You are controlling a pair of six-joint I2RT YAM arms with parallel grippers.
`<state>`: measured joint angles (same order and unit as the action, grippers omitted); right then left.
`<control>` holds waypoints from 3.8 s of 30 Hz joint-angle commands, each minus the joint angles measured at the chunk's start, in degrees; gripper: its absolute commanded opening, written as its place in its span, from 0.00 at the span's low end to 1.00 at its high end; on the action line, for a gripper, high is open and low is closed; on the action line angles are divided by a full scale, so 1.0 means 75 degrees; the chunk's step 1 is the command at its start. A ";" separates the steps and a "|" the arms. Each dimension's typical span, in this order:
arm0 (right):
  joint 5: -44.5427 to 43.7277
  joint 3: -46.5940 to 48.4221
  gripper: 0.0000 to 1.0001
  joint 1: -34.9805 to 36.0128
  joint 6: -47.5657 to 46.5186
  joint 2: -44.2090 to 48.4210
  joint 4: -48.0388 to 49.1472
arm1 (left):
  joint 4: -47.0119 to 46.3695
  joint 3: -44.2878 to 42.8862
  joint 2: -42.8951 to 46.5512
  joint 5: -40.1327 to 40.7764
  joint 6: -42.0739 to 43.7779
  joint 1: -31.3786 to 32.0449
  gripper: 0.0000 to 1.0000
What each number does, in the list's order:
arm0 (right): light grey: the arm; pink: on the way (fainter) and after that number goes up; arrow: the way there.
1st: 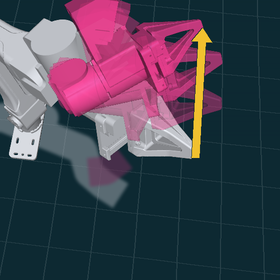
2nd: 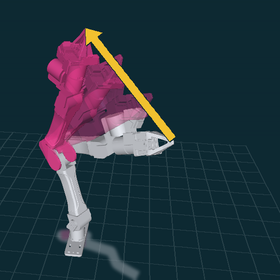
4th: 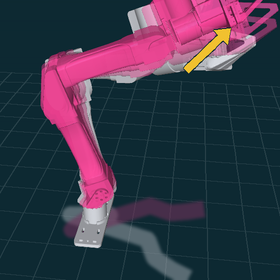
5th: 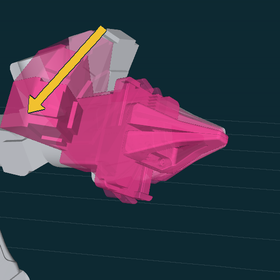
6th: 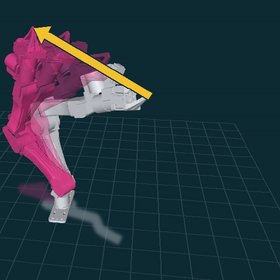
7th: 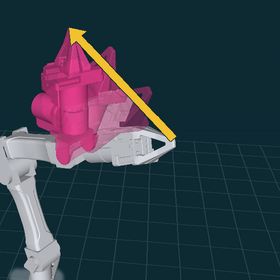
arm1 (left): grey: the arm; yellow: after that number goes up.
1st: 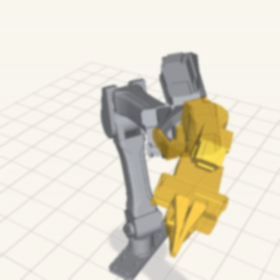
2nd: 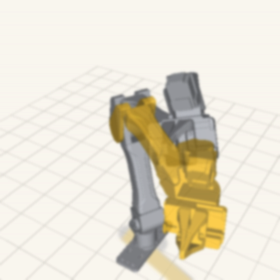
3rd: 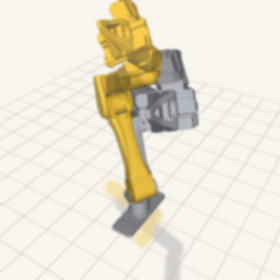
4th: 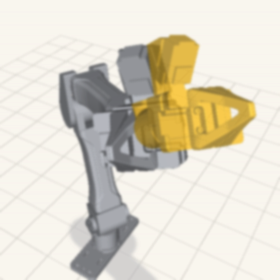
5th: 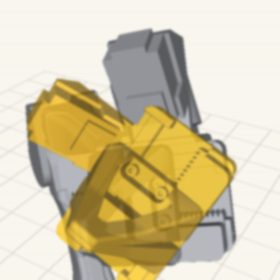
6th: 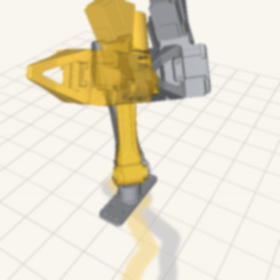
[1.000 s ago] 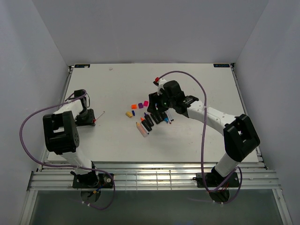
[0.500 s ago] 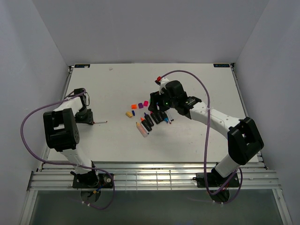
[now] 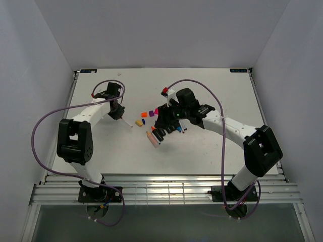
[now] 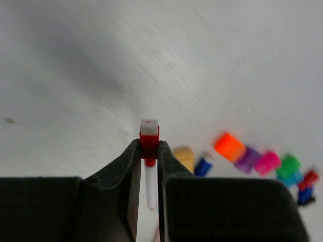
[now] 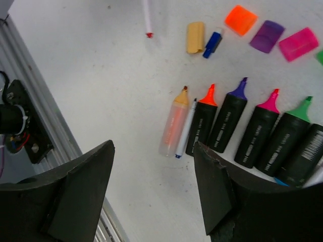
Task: Open the pen caps
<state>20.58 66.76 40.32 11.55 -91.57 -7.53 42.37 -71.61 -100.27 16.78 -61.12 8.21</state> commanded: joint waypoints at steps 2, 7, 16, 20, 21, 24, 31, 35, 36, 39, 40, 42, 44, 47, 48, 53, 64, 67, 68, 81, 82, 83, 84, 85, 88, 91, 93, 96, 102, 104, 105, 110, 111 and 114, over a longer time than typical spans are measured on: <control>0.1613 0.0181 0.70 0.0074 0.0006 -0.0224 0.0382 | -0.1873 0.0498 0.1249 -0.1621 0.1879 0.1176 0.00; 0.2412 0.0040 0.70 0.0086 0.0206 -0.0353 0.0910 | -0.3059 0.1450 0.2141 -0.3056 0.2337 0.1624 0.00; 0.2635 -0.0054 0.70 0.0074 0.1036 -0.0810 0.2091 | -0.3317 0.2551 0.3512 -0.3607 0.2256 0.1800 0.00; 0.2659 0.0028 0.69 0.0085 0.1377 -0.1219 0.2433 | -0.3364 0.2740 0.3771 -0.3795 0.2150 0.1824 0.00; 0.2659 0.0098 0.68 0.0074 0.1424 -0.1290 0.2480 | -0.3353 0.2763 0.3818 -0.3807 0.2103 0.1824 0.00; 0.2624 0.0180 0.67 0.0109 0.1600 -0.1524 0.2749 | -0.3376 0.2822 0.3959 -0.3947 0.1975 0.1824 0.00; 0.2799 0.0368 0.55 0.0354 0.2022 -0.2063 0.3159 | -0.3001 0.2588 0.3842 -0.3901 0.1810 0.1824 0.00; 0.2635 0.0438 0.42 0.0437 0.2128 -0.2239 0.3160 | -0.2720 0.2307 0.3596 -0.3830 0.1751 0.1824 0.00; 0.2566 0.0461 0.30 0.0449 0.2105 -0.2263 0.3137 | -0.2569 0.2202 0.3538 -0.3796 0.1728 0.1824 0.00; 0.1867 0.0543 0.08 0.0496 0.1766 -0.2240 0.2624 | -0.1916 0.1770 0.3129 -0.3318 0.1786 0.1824 0.00; 0.1398 0.0579 0.08 0.0577 0.1312 -0.2170 0.2320 | -0.1691 0.1582 0.2965 -0.3152 0.1868 0.1824 0.00; -0.1213 0.0801 0.08 0.0846 0.0748 -0.1878 0.1067 | -0.0943 0.1148 0.2590 -0.2766 0.1939 0.1777 0.00; -0.3435 0.1035 0.08 0.1478 0.0011 -0.1748 0.0037 | -0.0868 0.0830 0.2169 -0.2903 0.1915 0.1533 0.00; -0.6553 0.1118 0.08 0.2146 -0.0600 -0.1759 -0.0191 | -0.0939 0.0561 0.1746 -0.3455 0.1880 0.1239 0.00; -0.6958 0.1083 0.08 0.2299 -0.0719 -0.1771 -0.0203 | -0.0904 0.0491 0.1675 -0.3513 0.1869 0.1191 0.00; -0.7282 0.0650 0.08 0.2629 -0.0873 -0.1561 0.0113 | -0.0810 0.0396 0.1650 -0.3586 0.1892 0.0852 0.00; -0.1244 0.0215 0.08 0.2254 -0.0146 -0.1699 0.1461 | -0.1312 0.1707 0.2283 -0.3116 0.2267 0.0628 0.00; -0.1442 0.0146 0.08 0.2254 -0.0052 -0.1829 0.1473 | -0.1547 0.2047 0.2213 -0.3115 0.2337 0.0628 0.00; -0.1547 0.0145 0.08 0.2254 -0.0040 -0.1865 0.1473 | -0.1559 0.2095 0.2050 -0.3139 0.2349 0.0628 0.00; -0.2193 0.0403 0.20 0.2219 -0.0099 -0.2755 0.1215 | -0.2169 0.2388 0.1042 -0.3233 0.2361 0.0640 0.06; -0.2228 0.0484 0.21 0.2218 -0.0099 -0.2825 0.1168 | -0.2180 0.2388 0.0971 -0.3233 0.2361 0.0628 0.11; -0.2240 0.0497 0.25 0.2218 -0.0110 -0.2837 0.1180 | -0.2181 0.2388 0.0913 -0.3233 0.2372 0.0640 0.14; -0.2275 0.0520 0.28 0.2218 -0.0134 -0.2861 0.1145 | -0.2192 0.2388 0.0866 -0.3198 0.2361 0.0640 0.18; -0.2321 0.0555 0.30 0.2218 -0.0146 -0.2861 0.1121 | -0.2192 0.2400 0.0807 -0.3151 0.2361 0.0640 0.26; -0.2450 0.0590 0.38 0.2218 -0.0192 -0.2838 0.1063 | -0.2216 0.2412 0.0795 -0.3057 0.2361 0.0640 0.38; -0.2638 0.0637 0.43 0.2218 -0.0239 -0.2768 0.1016 | -0.2239 0.2389 0.0772 -0.3045 0.2384 0.0640 0.51; -0.2708 0.0649 0.45 0.2218 -0.0263 -0.2709 0.1016 | -0.2239 0.2365 0.0783 -0.3069 0.2384 0.0640 0.53; -0.2709 0.0649 0.47 0.2218 -0.0345 -0.2371 0.1016 | -0.2227 0.2400 0.0982 -0.3092 0.2396 0.0652 0.59; -0.3164 0.0556 0.56 0.2218 -0.0322 -0.1386 0.0478 | -0.2064 0.2389 0.1847 -0.2976 0.2466 0.0733 0.69; -0.3608 0.0439 0.64 0.2207 -0.0217 -0.0836 0.0045 | -0.2005 0.2330 0.2095 -0.2870 0.2489 0.0862 0.71; -0.3762 0.0369 0.68 0.2207 -0.0170 -0.0648 -0.0096 | -0.1993 0.2318 0.2212 -0.2846 0.2490 0.0909 0.71; -0.4908 -0.0566 0.93 0.2207 0.0451 0.0746 -0.1139 | -0.2039 0.2224 0.2576 -0.3220 0.2420 0.1179 0.73; -0.5074 -0.0790 0.96 0.2207 0.0614 0.1143 -0.1233 | -0.2063 0.2201 0.2599 -0.3349 0.2419 0.1237 0.74; -0.5672 -0.1575 0.97 0.2207 0.1212 0.1928 -0.1866 | -0.2227 0.2259 0.2681 -0.3514 0.2373 0.1460 0.98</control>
<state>-14.15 60.20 57.06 15.18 -81.34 -12.95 26.76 -53.41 -82.17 -7.53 -43.27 17.93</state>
